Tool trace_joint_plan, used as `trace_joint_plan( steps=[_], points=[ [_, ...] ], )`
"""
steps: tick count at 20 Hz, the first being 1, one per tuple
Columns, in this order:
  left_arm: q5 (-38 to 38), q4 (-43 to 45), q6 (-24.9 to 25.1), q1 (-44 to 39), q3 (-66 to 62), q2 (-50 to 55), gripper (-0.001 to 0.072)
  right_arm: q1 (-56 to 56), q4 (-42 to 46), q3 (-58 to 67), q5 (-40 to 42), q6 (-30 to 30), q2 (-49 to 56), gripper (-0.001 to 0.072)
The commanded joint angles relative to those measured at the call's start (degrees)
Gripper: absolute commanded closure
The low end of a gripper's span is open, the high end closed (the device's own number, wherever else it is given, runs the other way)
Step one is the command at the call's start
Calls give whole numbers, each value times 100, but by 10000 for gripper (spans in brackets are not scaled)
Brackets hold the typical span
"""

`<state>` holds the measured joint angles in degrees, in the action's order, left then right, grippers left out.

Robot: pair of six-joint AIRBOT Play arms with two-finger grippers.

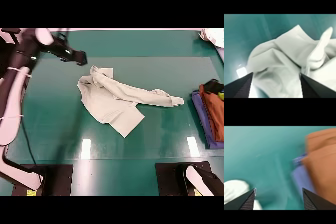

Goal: Fold the shirts.

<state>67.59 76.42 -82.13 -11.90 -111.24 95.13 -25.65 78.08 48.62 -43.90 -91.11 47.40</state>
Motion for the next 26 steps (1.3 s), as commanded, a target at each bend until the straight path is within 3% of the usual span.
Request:
trace_joint_plan(
  steps=[1, 3, 5, 10, 12, 15, 17, 22, 26],
  points=[
    [686, -125, -142, 525, 0, -695, 33, -656, -55, -2, -92, 417, -468, 59],
    [1102, -144, -133, 649, 105, -1034, 33, -662, -55, 4, -26, 417, -518, 60],
    [1040, -197, -168, 715, 723, -1504, 33, -540, -46, 103, -181, 424, -378, 60],
    [0, -940, -881, 907, 3759, -3222, 33, 138, -46, 986, -791, 835, 516, 60],
    [-538, -1687, -1093, 909, 4865, -3773, 33, 435, -50, 1469, -1176, 887, 964, 61],
    [-920, -3386, -970, 872, 6155, -4041, 33, 811, -55, 2065, -1805, 986, 1565, 101],
    [-1322, -3681, -896, 610, 6863, -4044, 33, 1019, -55, 2356, -2087, 1025, 1867, 102],
    [-3163, -4680, -1117, -466, 7971, -4037, 33, 1392, -50, 2712, -2081, 1021, 2096, 101],
    [-4308, -4986, -1888, -1467, 8081, -3932, 33, 1397, -52, 2844, -2074, 1019, 2094, 101]
  ],
)
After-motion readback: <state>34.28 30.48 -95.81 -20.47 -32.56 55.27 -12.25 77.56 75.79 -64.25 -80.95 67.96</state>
